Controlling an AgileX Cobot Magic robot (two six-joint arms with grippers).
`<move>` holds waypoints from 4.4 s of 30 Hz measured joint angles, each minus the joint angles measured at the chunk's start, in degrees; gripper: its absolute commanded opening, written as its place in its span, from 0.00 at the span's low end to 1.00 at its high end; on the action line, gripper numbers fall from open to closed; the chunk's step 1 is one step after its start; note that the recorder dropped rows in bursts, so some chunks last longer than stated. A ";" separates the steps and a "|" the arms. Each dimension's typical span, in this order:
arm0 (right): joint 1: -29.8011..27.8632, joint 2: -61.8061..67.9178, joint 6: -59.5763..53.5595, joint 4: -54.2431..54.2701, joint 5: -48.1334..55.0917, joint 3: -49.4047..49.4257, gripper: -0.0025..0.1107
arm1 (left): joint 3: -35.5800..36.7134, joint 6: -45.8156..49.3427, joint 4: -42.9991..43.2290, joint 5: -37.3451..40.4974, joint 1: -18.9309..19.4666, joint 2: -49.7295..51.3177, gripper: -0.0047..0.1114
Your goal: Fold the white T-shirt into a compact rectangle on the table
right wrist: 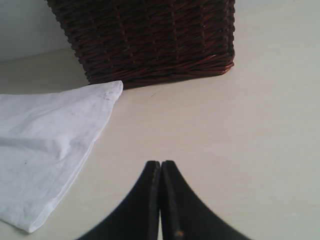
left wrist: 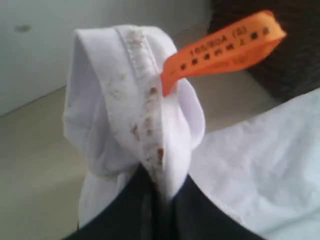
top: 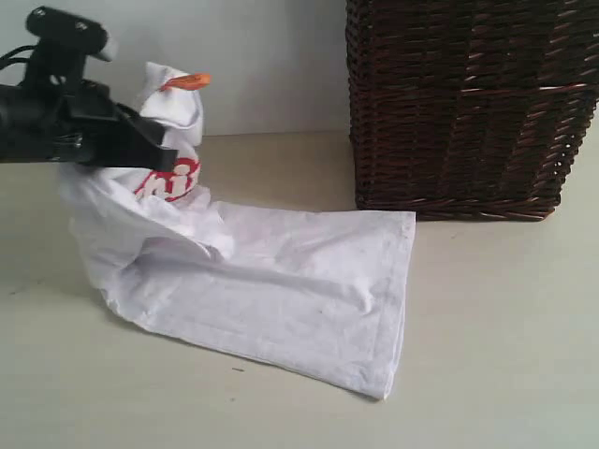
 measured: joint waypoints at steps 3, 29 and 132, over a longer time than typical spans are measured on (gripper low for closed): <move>0.00 0.00 0.00 0.00 0.00 0.00 0.02 | -1.34 0.00 0.00 -0.62 -5.55 1.76 0.04; 0.00 0.00 0.00 0.00 0.00 0.00 0.02 | -12.30 -1.88 -0.23 8.81 -25.17 20.69 0.27; 0.00 0.00 0.00 0.00 0.00 0.00 0.02 | -13.70 -32.04 47.79 23.58 -13.05 26.09 0.04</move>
